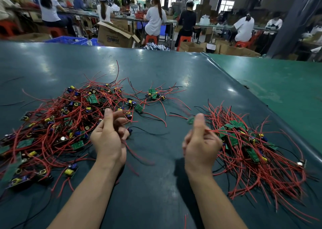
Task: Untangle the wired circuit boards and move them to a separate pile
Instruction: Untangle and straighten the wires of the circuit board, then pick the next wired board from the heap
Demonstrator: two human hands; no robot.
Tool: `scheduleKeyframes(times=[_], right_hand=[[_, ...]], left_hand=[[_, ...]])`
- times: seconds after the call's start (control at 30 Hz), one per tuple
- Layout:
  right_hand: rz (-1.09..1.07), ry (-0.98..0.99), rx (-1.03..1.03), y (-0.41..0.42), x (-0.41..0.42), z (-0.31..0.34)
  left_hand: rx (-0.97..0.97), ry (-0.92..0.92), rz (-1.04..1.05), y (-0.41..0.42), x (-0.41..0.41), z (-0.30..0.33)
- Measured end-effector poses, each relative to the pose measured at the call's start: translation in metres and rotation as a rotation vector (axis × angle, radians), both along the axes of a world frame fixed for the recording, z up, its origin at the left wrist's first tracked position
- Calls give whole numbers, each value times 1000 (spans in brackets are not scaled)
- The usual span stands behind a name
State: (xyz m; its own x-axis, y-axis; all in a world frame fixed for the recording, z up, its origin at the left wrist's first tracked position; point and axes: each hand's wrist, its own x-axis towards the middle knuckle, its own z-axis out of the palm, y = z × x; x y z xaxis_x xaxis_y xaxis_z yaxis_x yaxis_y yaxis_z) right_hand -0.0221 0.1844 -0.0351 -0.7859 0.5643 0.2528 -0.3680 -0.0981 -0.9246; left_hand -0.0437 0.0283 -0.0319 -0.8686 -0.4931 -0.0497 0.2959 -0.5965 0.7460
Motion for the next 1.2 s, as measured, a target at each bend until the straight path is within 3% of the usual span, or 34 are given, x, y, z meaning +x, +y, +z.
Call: scheduleKeyframes(times=[0.13, 0.33, 0.43, 0.57, 0.7, 1.07, 1.2], right_hand=[[-130, 15, -499, 30, -10, 11], [-107, -75, -520, 28, -15, 2], [-81, -101, -471, 27, -16, 0], [30, -105, -355, 18, -16, -3], [124, -133, -227, 12, -15, -6], [199, -156, -254, 14, -15, -7], [202, -158, -222, 14, -14, -7]], left_hand=[[-285, -36, 49, 6, 3, -4], [-1318, 18, 371, 7, 9, -16], [-1580, -142, 523, -1, 9, -17], [-1608, -583, 546, -24, 7, -14], [-1627, -846, 392, -37, 6, -14], [-1555, -821, 486, -52, 2, -17], [-1482, -640, 688, -45, 3, -15]])
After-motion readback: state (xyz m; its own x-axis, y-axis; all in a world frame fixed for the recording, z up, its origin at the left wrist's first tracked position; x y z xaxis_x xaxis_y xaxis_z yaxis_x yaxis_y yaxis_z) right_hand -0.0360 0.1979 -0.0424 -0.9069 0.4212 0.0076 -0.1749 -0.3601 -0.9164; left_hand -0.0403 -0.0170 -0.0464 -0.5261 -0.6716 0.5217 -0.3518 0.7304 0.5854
